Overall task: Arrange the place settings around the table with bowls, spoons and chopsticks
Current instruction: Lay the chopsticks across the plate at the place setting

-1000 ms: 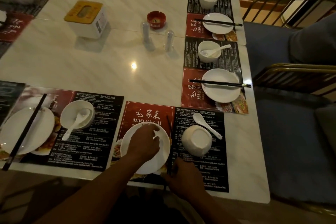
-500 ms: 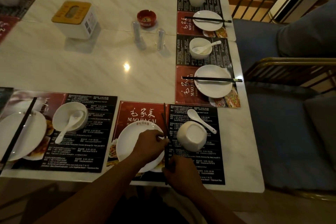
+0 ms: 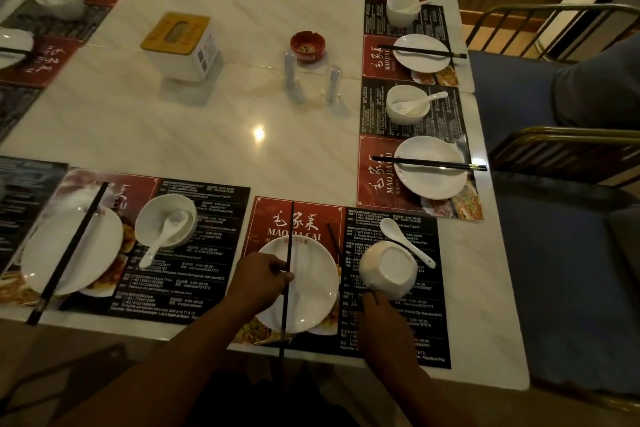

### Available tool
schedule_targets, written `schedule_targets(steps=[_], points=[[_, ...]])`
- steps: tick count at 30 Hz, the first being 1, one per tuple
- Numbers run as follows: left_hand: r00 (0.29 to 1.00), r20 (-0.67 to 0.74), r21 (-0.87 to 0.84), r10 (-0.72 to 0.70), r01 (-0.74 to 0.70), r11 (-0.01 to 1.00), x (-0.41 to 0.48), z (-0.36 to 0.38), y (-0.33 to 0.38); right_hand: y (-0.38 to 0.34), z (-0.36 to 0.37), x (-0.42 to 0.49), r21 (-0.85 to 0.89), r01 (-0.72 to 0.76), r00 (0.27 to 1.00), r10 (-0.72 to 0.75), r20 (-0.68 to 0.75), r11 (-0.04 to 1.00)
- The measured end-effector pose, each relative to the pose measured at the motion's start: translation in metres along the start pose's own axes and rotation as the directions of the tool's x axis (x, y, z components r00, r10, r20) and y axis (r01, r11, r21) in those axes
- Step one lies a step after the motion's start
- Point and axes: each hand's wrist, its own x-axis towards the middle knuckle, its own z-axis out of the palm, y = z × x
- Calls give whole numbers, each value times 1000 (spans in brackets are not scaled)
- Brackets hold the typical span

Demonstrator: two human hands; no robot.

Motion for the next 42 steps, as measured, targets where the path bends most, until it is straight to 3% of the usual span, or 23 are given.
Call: schedule_targets(steps=[5,8,11,16,27,42], points=[[999,17,-18,-36,36,999,2,-2,-3,-11,-4,4,-3,-44,998,44,38,999],[998,43,-24,-43,44,999,4,-1,-2,-15,-11,6,162,-156,987,146,73,974],[996,68,-29,-52,54,998,6,-3,-3,-27,-22,10,390,-262,965,240,106,883],[992,111,-47,-57,63,997,7,-7,-7,-66,-20,17,587,-386,909,184,374,712],[988,148,-126,-34,53,991,11,-9,-14,-97,-2,28,506,-330,928,176,329,797],[977,214,-157,-12,47,986,18,-6,-20,-101,7,31,550,-390,907,207,365,738]])
